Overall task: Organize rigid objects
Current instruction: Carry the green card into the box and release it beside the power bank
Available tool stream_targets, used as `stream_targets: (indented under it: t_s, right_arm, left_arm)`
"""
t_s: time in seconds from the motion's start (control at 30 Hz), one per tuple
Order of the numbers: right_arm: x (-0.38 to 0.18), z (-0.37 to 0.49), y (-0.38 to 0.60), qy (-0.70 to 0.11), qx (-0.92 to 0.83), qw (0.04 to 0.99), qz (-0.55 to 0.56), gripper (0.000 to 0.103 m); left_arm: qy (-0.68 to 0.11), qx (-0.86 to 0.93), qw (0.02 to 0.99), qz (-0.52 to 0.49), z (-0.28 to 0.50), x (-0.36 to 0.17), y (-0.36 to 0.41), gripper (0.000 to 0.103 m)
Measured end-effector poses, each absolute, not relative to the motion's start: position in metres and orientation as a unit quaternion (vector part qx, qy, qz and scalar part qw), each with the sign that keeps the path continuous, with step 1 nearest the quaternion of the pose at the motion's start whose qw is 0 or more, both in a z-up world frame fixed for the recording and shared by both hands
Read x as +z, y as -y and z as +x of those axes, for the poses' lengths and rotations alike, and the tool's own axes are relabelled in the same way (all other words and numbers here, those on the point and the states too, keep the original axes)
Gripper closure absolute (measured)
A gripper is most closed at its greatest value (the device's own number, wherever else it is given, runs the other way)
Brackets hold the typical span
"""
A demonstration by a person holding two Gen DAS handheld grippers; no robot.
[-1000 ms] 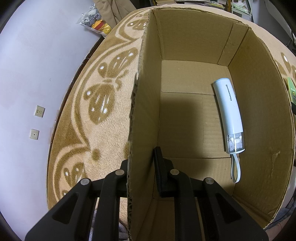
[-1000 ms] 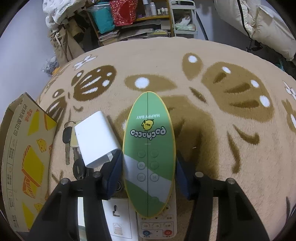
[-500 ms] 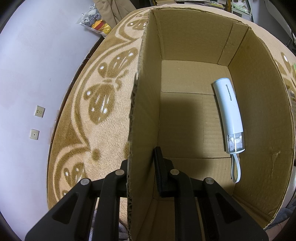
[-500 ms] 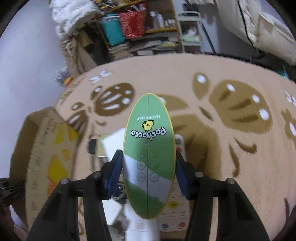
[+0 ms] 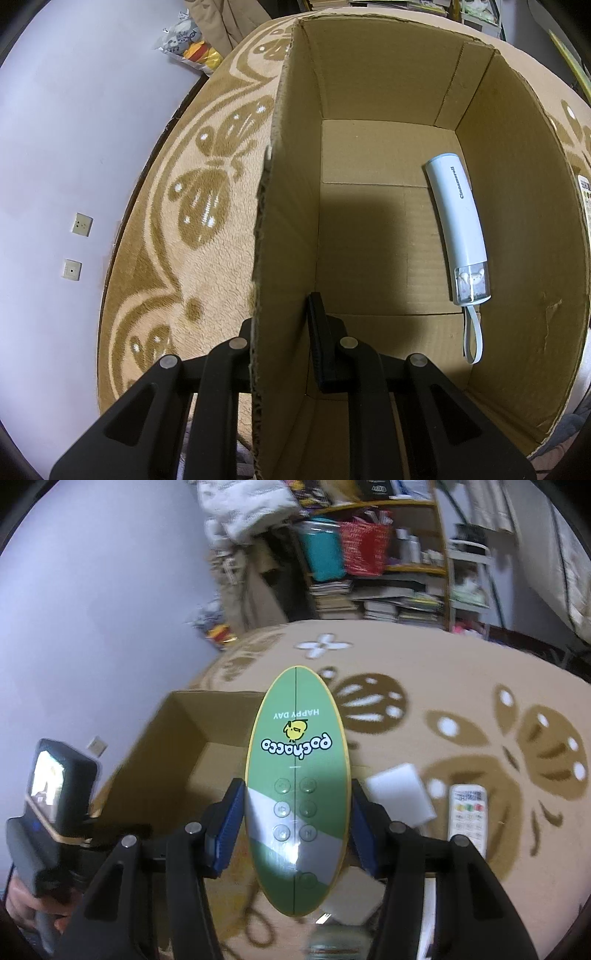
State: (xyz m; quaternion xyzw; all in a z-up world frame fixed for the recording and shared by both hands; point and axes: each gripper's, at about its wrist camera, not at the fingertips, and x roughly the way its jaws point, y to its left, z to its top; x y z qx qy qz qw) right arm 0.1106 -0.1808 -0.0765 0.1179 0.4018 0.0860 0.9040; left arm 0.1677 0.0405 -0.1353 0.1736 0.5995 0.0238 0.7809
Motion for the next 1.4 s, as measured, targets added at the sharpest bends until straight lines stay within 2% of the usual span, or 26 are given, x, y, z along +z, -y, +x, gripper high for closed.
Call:
stream_targets:
  t_s: [0.33, 1.07, 1.23, 1.33, 1.4]
  right_arm:
    - [-0.081, 0.109, 0.125, -0.407, 0.154, 0.897, 0.073, 0.045]
    - [-0.086, 0.113, 0.102, -0.404, 0.178, 0.896, 0.043, 0.045]
    - [-0.083, 0.111, 0.103, -0.404, 0.175, 0.897, 0.046, 0.036]
    - [-0.08, 0.106, 0.104, -0.396, 0.17, 0.901, 0.04, 0.023]
    - [-0.078, 0.102, 0.107, -0.39, 0.163, 0.906, 0.036, 0.022]
  left_arm:
    - [-0.6, 0.024, 0.781, 0.172, 0.169, -0.135, -0.041, 0.088]
    - [-0.602, 0.023, 0.781, 0.167, 0.171, -0.134, -0.042, 0.088]
    - [-0.602, 0.023, 0.781, 0.165, 0.17, -0.135, -0.043, 0.088]
    - [-0.603, 0.022, 0.781, 0.161, 0.17, -0.134, -0.044, 0.088]
    - [-0.603, 0.022, 0.781, 0.162, 0.17, -0.135, -0.044, 0.088]
